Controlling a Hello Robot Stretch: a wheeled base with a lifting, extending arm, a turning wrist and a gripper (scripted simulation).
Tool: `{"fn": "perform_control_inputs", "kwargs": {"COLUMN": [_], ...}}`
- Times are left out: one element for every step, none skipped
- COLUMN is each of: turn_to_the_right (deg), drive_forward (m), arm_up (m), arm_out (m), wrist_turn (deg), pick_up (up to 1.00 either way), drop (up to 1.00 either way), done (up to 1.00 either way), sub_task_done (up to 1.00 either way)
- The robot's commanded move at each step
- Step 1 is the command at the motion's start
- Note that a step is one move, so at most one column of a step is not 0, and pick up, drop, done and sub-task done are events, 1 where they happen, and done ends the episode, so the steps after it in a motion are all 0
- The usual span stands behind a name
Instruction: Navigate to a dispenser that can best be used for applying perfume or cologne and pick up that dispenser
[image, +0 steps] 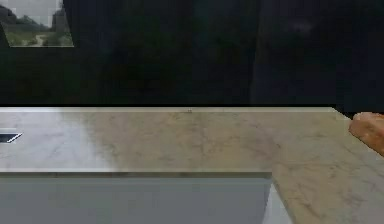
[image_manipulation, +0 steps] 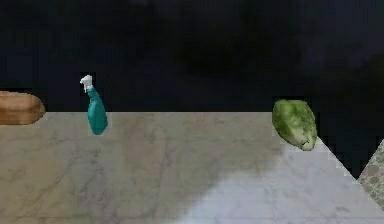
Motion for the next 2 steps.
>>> {"fn": "perform_control_inputs", "kwargs": {"turn_to_the_right": [-21.0,0.0], "drive_forward": [0.00,0.00], "arm_up": [0.00,0.50], "arm_out": [0.00,0.00], "wrist_turn": [0.0,0.0], "pick_up": [0.00,0.00], "drop": [0.00,0.00], "done": [0.00,0.00], "sub_task_done": [0.00,0.00]}}
